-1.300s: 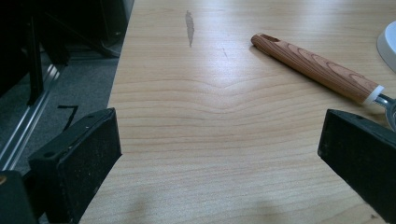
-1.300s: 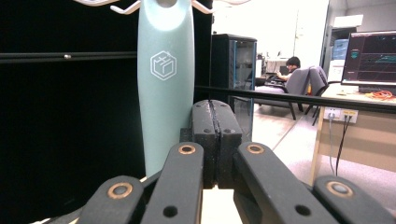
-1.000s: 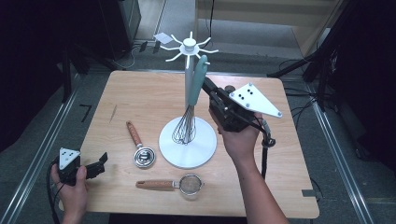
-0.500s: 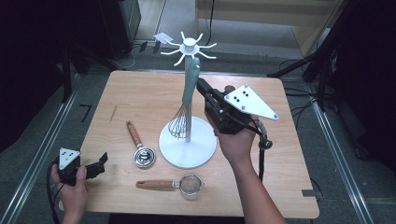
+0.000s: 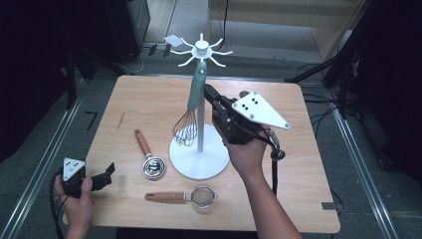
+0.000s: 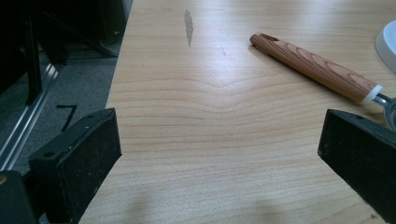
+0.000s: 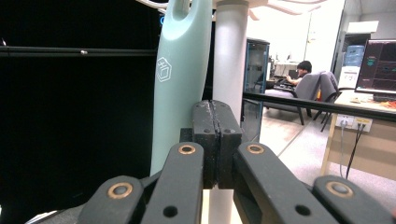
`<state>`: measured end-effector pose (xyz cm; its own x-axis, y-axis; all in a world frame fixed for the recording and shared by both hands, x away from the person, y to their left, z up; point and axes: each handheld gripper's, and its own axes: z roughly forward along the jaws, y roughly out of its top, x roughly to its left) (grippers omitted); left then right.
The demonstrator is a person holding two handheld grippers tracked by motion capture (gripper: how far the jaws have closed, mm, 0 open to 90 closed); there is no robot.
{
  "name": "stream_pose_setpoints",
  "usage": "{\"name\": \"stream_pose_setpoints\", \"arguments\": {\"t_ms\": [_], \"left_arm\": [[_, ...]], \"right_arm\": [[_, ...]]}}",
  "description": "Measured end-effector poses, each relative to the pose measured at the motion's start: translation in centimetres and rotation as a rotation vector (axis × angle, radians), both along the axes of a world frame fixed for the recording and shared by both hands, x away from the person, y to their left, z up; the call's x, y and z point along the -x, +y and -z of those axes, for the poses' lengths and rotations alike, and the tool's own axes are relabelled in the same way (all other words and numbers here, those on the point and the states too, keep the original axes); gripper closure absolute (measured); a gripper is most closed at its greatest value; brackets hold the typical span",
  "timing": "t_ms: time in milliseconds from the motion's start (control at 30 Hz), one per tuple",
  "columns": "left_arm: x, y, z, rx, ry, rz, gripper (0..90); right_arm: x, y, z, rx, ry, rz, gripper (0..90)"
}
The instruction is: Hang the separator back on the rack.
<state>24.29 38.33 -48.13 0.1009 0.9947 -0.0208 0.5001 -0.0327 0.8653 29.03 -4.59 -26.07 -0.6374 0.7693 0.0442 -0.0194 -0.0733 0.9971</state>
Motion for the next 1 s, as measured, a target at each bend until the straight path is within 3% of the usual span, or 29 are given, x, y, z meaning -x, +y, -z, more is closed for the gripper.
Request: {"name": "stream_pose_setpoints", "arguments": {"t_ms": [500, 1000], "left_arm": [[0.0, 0.0, 0.0, 0.004, -0.002, 0.001, 0.0], [0.0, 0.0, 0.0, -0.008, 0.0, -0.021, 0.0]], "right_arm": [[0.0, -0.1, 0.3, 0.03, -0.015, 0.025, 87.6], [0.0, -3.5, 3.1, 0.057, 0.043, 0.122, 79.9]]}}
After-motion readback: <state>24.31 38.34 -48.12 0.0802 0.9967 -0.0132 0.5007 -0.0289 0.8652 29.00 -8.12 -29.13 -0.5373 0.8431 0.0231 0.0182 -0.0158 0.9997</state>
